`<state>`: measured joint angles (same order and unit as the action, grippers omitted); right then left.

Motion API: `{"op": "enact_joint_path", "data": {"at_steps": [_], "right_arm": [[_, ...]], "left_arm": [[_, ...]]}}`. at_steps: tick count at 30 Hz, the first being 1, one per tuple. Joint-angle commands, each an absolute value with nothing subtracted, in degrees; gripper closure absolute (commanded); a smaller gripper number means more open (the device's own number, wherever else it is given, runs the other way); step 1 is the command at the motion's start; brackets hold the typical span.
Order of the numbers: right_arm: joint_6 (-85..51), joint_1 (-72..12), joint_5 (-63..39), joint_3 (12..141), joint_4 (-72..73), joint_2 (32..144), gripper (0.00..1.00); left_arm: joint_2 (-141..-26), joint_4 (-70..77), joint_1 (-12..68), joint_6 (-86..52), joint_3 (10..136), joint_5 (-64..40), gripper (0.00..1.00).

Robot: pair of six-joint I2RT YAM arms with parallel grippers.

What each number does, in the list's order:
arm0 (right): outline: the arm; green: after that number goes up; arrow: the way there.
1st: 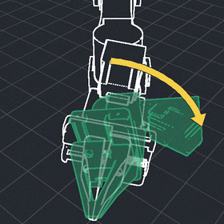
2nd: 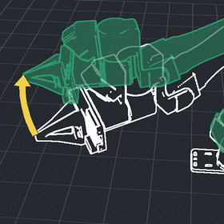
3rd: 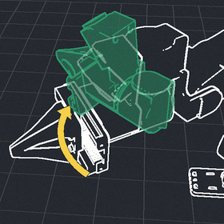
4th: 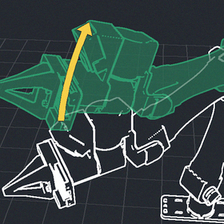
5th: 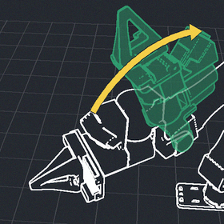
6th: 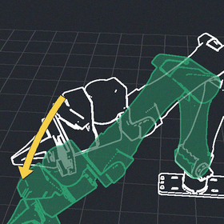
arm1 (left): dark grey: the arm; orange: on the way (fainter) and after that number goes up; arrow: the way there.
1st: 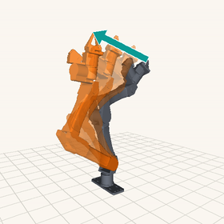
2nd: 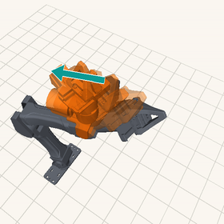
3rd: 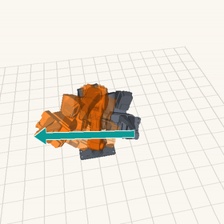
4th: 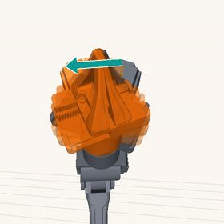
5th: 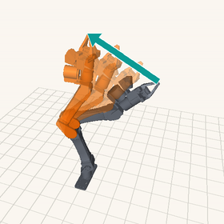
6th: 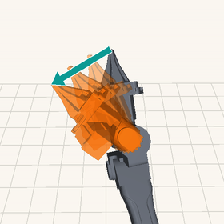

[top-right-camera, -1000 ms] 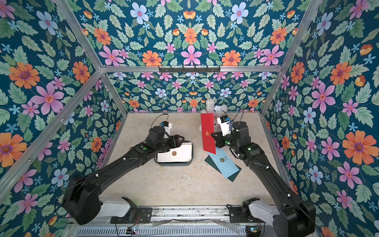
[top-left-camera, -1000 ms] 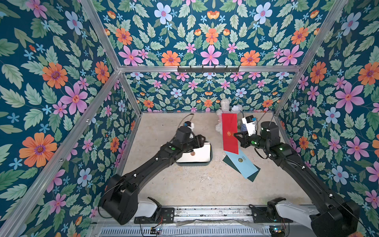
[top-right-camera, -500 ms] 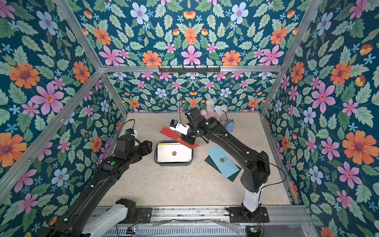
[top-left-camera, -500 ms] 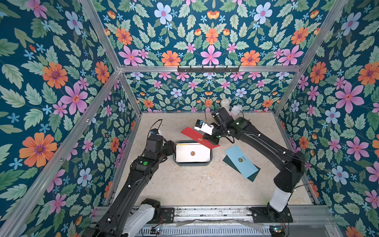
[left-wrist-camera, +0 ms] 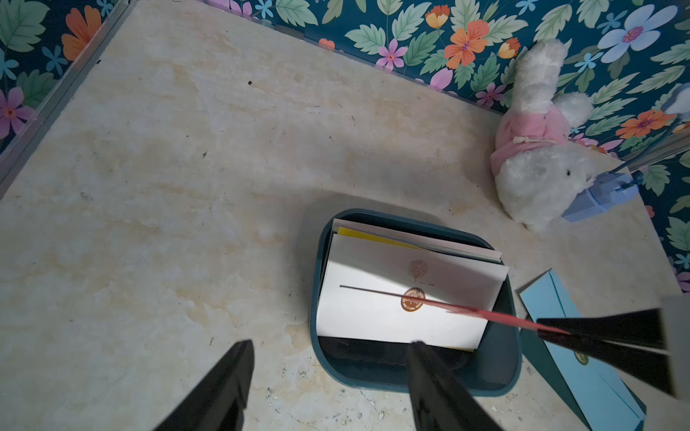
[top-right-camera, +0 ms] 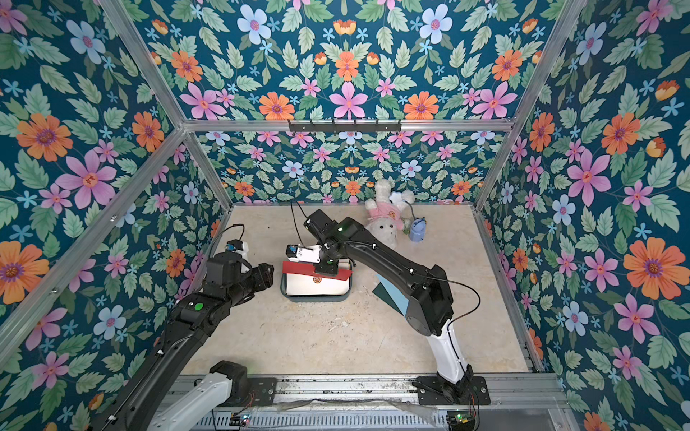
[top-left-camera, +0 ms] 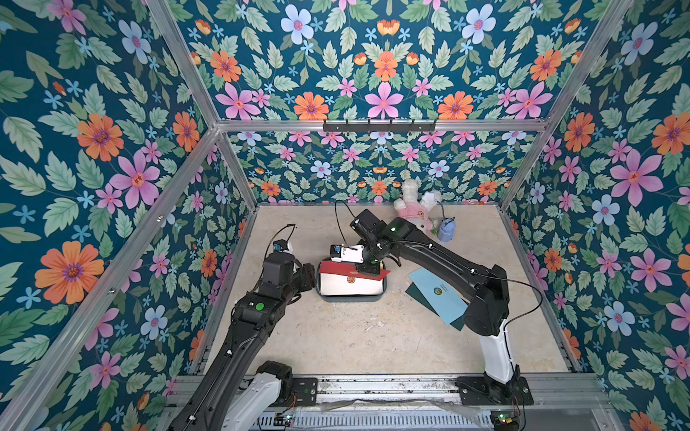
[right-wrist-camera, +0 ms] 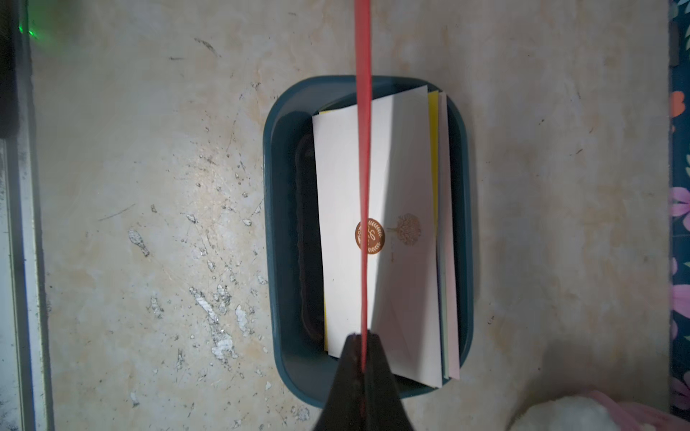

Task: Put the sealed envelopes into the storage box
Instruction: Place the envelope in the storage box.

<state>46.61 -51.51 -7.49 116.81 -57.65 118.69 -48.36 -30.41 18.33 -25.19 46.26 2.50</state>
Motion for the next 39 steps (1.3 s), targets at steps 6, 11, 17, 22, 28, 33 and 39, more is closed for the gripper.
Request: {"op": "enact_joint_path", "data": {"at_steps": [6, 11, 17, 22, 28, 33, 39], "right_arm": [[49.1, -52.9, -2.1, 113.1, -56.3, 120.3, 1.00], [49.1, -53.5, -1.0, 114.2, -55.4, 122.1, 1.00], [48.8, -54.4, 3.2, 112.5, -51.0, 122.2, 0.70], [48.4, -54.5, 2.4, 112.2, -48.8, 122.7, 0.71], [48.3, -54.5, -2.4, 116.6, -49.7, 125.9, 0.98], [49.1, -54.8, -1.7, 120.0, -52.1, 128.3, 1.00], [51.3, -55.4, -3.0, 120.9, -52.6, 128.8, 1.00]], "left_arm": [[-48.6, -30.1, 18.2, -24.7, 46.0, 3.7, 0.28], [-48.6, -30.1, 18.2, -24.7, 45.7, 3.3, 0.28], [-48.6, -29.8, 18.2, -24.9, 45.5, 3.3, 0.27], [-48.5, -29.8, 18.2, -25.0, 45.4, 3.1, 0.27], [-48.4, -29.9, 18.2, -25.0, 45.4, 3.2, 0.26], [-48.3, -30.0, 18.2, -25.0, 45.4, 3.1, 0.26], [-48.5, -30.0, 18.2, -25.0, 45.4, 3.1, 0.26]]}}
